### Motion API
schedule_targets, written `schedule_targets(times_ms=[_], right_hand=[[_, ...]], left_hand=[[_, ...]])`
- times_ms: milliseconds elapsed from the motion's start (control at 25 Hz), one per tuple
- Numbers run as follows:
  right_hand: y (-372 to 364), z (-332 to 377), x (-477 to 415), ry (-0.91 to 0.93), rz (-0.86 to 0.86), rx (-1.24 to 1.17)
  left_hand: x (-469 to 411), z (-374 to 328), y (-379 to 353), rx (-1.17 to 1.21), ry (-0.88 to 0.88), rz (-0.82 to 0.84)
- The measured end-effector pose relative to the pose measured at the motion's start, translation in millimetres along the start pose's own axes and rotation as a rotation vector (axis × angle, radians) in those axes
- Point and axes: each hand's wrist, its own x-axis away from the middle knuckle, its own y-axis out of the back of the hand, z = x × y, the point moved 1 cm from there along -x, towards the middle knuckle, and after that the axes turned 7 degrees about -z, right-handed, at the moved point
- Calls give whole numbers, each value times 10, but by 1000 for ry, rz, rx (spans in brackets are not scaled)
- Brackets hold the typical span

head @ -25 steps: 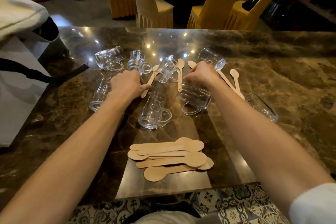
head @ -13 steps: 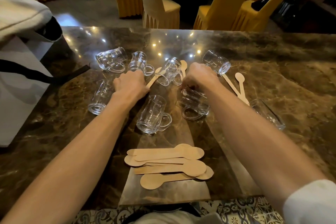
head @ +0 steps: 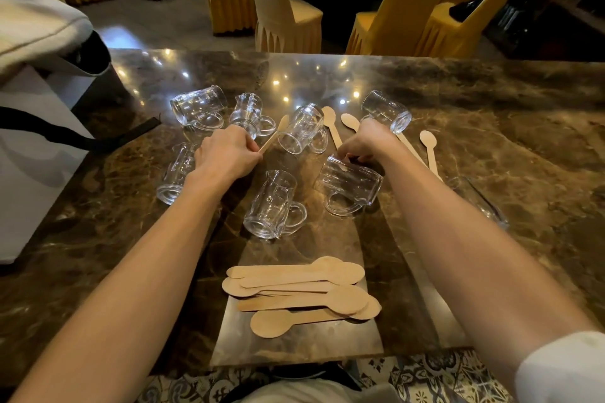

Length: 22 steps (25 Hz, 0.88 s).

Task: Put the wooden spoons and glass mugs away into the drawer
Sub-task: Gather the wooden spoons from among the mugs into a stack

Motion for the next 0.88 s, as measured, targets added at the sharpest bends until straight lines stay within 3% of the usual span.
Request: schedule_targets(times_ms=[240, 560, 880], right_hand=[[18, -137, 56, 17, -111, -63], [150, -283, 309, 87, -231, -172], [360, -358, 880, 422, -407, -146]], left_hand=[[33, 22, 103, 46, -36, -62], [155, 94, 234, 303, -65, -79], [369, 220, 435, 526, -69, -70]])
